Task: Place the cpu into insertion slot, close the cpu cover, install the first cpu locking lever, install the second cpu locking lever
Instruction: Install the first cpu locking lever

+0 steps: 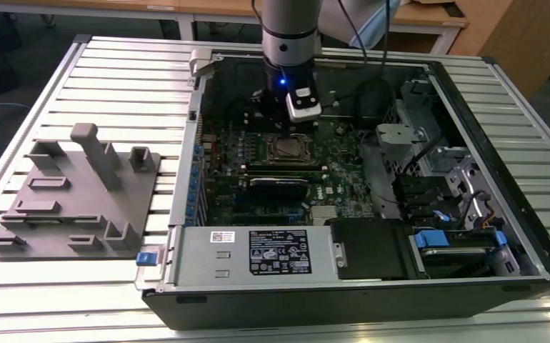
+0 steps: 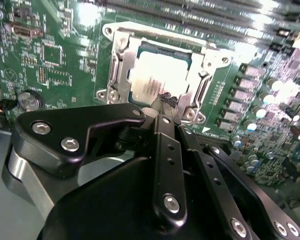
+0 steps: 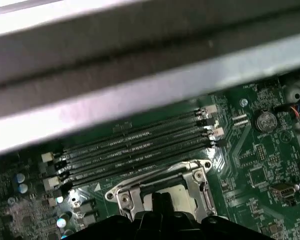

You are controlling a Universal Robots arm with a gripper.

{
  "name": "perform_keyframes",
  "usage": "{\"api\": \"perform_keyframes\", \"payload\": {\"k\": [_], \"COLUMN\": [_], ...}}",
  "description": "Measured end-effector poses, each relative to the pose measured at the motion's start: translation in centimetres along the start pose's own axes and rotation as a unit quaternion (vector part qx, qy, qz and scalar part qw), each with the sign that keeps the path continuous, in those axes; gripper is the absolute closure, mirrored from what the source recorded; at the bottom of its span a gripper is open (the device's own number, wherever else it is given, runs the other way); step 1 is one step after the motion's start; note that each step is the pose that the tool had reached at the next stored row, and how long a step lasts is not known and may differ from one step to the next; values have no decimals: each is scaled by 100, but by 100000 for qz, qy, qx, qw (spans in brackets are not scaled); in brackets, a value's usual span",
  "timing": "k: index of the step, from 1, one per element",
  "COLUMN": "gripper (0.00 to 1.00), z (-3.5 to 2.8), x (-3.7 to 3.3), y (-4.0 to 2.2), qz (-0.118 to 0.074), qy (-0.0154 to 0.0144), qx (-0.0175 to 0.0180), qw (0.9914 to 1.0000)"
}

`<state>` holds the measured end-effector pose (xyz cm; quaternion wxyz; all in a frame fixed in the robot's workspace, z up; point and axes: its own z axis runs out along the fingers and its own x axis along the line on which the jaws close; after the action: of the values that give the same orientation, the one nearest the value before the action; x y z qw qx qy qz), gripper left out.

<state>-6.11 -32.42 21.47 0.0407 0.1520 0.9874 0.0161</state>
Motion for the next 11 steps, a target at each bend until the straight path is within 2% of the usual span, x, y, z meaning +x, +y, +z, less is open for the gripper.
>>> {"api": "perform_keyframes", "payload": {"k": [7, 11], "gripper": [90, 90], "z": [-2, 6], "x": [-34, -35], "y": [-108, -110], "qz": [-214, -2243], "qy": [10, 82], "qx": [-5, -176], "qw": [100000, 99975]}}
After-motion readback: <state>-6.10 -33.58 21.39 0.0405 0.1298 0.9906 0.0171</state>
